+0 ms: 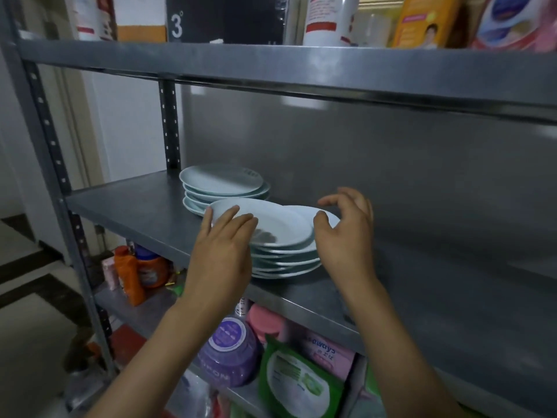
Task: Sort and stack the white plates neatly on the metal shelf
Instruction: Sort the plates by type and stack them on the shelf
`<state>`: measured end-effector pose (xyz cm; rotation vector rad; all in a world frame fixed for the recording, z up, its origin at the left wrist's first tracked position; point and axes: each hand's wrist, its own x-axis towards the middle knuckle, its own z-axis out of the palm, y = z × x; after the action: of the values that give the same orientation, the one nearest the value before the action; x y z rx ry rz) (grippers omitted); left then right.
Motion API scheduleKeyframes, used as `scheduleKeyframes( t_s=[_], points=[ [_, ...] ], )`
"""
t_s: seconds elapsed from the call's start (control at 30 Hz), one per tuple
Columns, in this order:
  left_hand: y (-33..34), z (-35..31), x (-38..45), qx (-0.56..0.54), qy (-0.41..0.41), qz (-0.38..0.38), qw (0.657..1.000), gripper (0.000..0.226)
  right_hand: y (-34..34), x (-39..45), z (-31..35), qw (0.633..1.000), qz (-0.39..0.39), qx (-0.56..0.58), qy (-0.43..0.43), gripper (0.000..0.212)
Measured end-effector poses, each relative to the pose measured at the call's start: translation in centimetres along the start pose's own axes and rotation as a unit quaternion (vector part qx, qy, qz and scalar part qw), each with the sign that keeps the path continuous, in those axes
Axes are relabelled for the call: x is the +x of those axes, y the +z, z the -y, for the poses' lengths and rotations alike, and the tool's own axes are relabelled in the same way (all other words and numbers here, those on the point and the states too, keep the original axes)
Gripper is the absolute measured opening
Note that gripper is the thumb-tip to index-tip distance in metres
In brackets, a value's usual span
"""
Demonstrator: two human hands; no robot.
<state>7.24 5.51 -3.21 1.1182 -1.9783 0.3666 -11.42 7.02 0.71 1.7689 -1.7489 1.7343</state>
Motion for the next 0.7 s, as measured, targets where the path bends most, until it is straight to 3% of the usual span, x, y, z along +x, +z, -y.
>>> scheduleKeyframes(
  t_s=[0.3,0.7],
  points=[
    [3.4,-11.2,3.9,-0.117,0.116,0.009,0.986,0.056,-9.1,-0.2,-4.7,0.995,-0.079,-0.057,0.014,0.014],
    [11.1,-33.2,5.8,-0.287,0.237,0.081,0.925,0.061,-28.8,-2.9,-16.9,0.953,-0.200,-0.211,0.082,0.021]
  ],
)
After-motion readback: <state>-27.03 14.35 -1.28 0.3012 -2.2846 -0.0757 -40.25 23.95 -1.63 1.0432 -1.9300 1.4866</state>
